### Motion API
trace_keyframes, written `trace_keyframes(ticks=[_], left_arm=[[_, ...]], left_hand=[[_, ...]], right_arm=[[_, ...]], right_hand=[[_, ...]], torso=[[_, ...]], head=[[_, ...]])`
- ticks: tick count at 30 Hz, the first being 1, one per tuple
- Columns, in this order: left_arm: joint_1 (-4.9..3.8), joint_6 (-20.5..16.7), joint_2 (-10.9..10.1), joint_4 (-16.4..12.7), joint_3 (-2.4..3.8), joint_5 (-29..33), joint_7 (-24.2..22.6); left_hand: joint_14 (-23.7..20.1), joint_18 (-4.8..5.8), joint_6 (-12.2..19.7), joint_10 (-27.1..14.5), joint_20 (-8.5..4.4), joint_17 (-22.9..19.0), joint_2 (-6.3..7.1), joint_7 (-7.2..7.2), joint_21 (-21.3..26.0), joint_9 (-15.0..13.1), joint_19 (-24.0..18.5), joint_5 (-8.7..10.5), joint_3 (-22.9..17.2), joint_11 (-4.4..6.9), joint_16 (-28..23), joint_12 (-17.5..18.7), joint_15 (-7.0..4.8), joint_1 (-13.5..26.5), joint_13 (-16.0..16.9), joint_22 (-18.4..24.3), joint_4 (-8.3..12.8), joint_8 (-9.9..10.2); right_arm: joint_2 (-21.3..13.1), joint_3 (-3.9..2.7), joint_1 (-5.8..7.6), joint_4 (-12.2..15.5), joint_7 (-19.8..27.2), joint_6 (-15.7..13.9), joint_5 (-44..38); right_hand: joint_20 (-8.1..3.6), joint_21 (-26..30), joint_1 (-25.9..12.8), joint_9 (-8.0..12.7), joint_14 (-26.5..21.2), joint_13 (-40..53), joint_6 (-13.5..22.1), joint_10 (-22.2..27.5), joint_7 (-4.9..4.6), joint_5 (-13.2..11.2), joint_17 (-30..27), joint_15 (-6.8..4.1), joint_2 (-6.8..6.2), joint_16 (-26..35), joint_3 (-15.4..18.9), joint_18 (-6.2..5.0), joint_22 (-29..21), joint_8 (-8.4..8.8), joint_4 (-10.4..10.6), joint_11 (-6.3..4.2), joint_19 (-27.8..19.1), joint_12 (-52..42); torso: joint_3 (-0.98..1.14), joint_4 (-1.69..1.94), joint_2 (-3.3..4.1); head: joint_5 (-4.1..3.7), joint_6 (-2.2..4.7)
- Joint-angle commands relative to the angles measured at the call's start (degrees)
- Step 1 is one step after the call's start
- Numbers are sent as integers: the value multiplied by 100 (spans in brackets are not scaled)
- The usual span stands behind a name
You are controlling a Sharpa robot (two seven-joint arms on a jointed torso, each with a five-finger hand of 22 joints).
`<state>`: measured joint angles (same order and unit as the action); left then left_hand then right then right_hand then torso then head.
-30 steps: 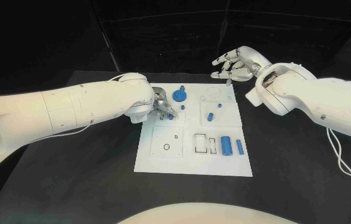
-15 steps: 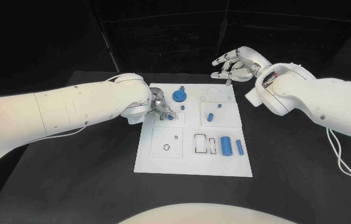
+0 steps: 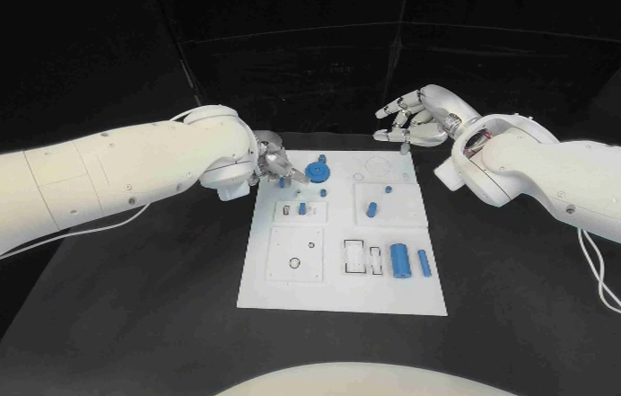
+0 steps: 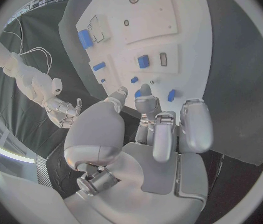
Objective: Assemble the parts on the task board
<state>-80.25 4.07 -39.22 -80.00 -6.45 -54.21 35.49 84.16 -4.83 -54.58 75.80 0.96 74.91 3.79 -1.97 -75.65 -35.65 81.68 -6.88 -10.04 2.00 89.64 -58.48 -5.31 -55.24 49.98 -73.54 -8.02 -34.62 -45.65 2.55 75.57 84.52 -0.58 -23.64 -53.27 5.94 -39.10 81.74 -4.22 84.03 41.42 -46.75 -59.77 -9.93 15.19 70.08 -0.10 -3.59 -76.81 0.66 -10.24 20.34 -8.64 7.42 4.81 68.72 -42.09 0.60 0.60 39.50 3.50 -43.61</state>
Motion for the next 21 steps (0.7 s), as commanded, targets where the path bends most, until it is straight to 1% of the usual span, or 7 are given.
trace_keyframes(ticks=[1, 2, 6, 10, 13, 17, 21], left_arm=[[-95, 246, 16, 196, 26, 6, 53], [-116, 299, 41, 281, 31, 7, 50], [-159, 464, 193, 652, 40, 7, 38], [-167, 641, 402, 1070, 40, 7, 28], [-149, 748, 549, 1346, 33, 7, 25], [-99, 912, 753, 1713, 24, 4, 26], [-29, 1052, 901, 1947, 17, -71, 28]], left_hand=[[584, 48, 105, -99, 26, 1509, -26, -40, 62, 80, -67, 7, 156, -33, 36, 73, 33, -146, -96, 45, -36, 119], [582, 46, 132, -117, 36, 1498, -37, -56, 77, 106, -75, 4, 188, -41, 30, 94, 37, -177, -125, 59, -41, 156], [570, 36, 202, -210, 80, 1448, -103, -120, 127, 270, -98, -2, 375, -103, 5, 199, 89, -321, -264, 92, -87, 339], [568, 34, 202, -226, 100, 1439, -126, -144, 137, 348, -100, -1, 469, -118, 1, 204, 102, -387, -283, 92, -107, 408], [568, 32, 201, -234, 111, 1439, -148, -156, 146, 401, -103, 2, 536, -129, 1, 201, 112, -410, -288, 94, -137, 451], [567, 30, 166, -237, 134, 1438, -218, -174, 153, 526, -101, 288, 746, -148, 0, 141, 131, -463, -245, 83, -241, 531], [567, 29, 153, -245, 138, 1437, -234, -177, 158, 559, -102, 347, 812, -151, 0, 137, 133, -487, -250, 82, -265, 547]], right_arm=[[1, -5, 12, -3, 44, 36, 20], [4, -5, 12, -5, 43, 38, 20], [15, -5, 12, -10, 40, 43, 20], [24, -5, 12, -12, 40, 48, 20], [24, -5, 12, -9, 39, 55, 20], [21, -5, 12, -5, 38, 64, 20], [23, -5, 12, -2, 35, 84, 20]], right_hand=[[-2, 38, -4, 4, 7, -7, 43, 30, -14, 30, 6, 28, -46, 10, -3, -29, -8, -32, 32, 3, 25, -14], [-2, 38, -4, 4, 7, -7, 43, 30, -14, 30, 6, 28, -46, 10, -3, -29, -8, -32, 32, 3, 25, -14], [-1, 39, -3, 4, 4, -8, 43, 30, -13, 32, -2, 28, -46, 15, -3, -29, -8, -33, 33, 3, 27, -15], [-1, 39, -3, 4, 4, -8, 43, 30, -13, 32, -2, 28, -46, 15, -3, -29, -8, -33, 33, 3, 27, -15], [-1, 39, -3, 4, 4, -8, 43, 30, -13, 32, -2, 28, -46, 15, -3, -29, -8, -33, 33, 3, 27, -15], [-1, 39, -3, 4, 4, -8, 43, 30, -13, 32, -2, 28, -46, 15, -3, -29, -8, -33, 33, 3, 27, -15], [-1, 45, 5, 3, 4, -11, 45, 29, -13, 38, 0, 28, -41, 14, -5, -29, -12, -36, 36, 2, 32, -20]], torso=[[4, 5, 1], [8, 7, 1], [-2, -3, 12], [-7, -9, 21], [-7, -10, 25], [-10, -7, 18], [-16, -9, 26]], head=[[15, 21], [18, 26], [33, 47], [38, 57], [39, 56], [46, 28], [64, 23]])
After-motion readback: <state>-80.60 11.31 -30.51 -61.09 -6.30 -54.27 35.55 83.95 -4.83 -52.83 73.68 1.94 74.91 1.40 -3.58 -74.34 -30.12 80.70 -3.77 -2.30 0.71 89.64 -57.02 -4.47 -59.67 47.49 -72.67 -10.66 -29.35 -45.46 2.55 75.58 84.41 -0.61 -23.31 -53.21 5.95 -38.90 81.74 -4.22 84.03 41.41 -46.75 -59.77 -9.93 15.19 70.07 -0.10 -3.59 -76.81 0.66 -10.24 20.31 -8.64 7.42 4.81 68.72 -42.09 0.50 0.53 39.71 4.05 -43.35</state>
